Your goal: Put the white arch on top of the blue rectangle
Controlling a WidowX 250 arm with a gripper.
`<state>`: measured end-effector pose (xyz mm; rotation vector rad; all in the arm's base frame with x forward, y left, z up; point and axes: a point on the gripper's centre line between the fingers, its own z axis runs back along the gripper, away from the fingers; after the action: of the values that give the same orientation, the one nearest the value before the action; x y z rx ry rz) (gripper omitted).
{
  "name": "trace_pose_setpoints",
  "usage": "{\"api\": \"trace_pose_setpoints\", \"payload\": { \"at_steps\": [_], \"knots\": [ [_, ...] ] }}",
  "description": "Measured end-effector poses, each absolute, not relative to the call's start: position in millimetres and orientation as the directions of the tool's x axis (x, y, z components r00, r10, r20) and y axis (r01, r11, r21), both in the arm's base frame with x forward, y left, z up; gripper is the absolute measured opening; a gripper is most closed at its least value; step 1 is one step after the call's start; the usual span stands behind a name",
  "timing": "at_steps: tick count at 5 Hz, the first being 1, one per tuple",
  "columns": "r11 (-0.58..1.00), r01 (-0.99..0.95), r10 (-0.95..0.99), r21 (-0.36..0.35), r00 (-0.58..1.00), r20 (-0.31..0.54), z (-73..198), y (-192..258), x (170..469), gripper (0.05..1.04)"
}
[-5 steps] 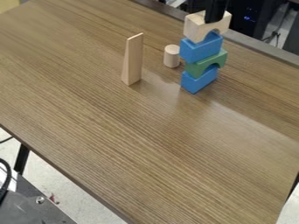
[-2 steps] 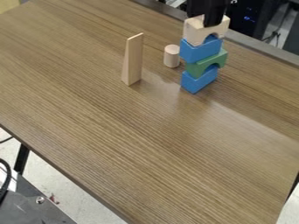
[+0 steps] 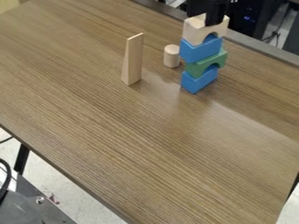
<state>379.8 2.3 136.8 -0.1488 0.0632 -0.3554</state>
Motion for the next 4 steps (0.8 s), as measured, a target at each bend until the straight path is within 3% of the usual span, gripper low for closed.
{"api": "trace_pose_setpoints", "payload": {
  "at_steps": [1,3,4],
  "knots": [
    [0.928,0.341,-0.349,-0.151,0.937,-0.033,136,2,380,1.003],
    [0.926,0.345,-0.354,-0.152,0.934,-0.04,133,-1,375,0.999],
    [0.929,0.347,-0.351,-0.131,0.936,-0.007,147,-2,372,0.999]
  ]
}}
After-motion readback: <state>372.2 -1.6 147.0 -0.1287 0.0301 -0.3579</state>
